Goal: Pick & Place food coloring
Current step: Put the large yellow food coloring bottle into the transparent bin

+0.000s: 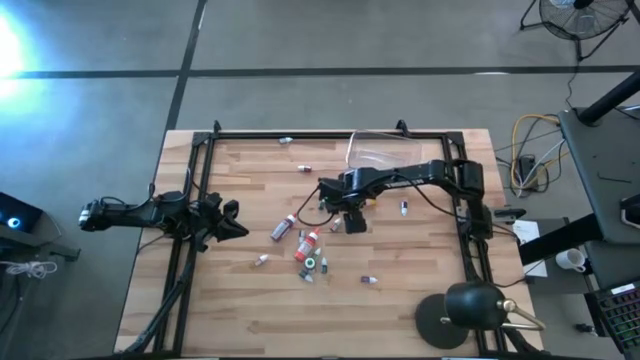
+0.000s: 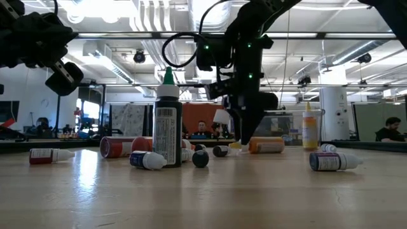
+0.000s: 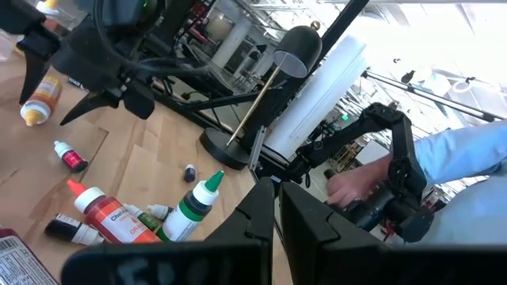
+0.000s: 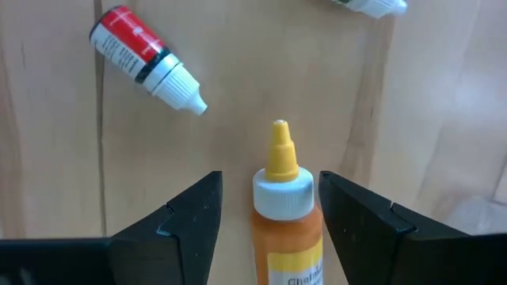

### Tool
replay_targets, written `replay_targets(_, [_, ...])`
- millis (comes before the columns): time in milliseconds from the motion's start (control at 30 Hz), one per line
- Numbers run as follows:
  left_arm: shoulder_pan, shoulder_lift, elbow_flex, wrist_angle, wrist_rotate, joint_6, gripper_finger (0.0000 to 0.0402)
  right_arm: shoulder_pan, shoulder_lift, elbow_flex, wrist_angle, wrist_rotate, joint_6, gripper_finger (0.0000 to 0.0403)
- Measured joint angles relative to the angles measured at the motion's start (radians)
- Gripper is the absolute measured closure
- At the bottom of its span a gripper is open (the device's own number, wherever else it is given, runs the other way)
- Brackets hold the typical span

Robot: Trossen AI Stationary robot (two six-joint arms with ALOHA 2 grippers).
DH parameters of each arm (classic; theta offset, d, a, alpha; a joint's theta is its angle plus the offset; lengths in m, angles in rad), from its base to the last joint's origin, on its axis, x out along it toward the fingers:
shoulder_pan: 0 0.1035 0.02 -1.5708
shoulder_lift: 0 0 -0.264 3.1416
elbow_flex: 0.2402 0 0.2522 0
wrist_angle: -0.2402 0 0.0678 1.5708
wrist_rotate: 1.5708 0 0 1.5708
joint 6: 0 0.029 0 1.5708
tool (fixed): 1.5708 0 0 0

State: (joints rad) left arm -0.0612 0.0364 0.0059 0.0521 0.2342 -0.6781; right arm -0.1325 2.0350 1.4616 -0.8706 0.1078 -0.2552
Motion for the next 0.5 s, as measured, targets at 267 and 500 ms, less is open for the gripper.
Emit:
replay_targets(267, [0.0, 0.0, 0.0, 0.0, 0.0, 0.0, 0.0402, 0.001, 0.051, 0.001, -0.011, -0.003, -0.042, 0.02])
replay_targets(500, [0.0, 0.0, 0.0, 0.0, 0.0, 0.0, 0.0402, -0.004, 0.042, -0.001, -0.034, 0.031, -0.067, 0.0201])
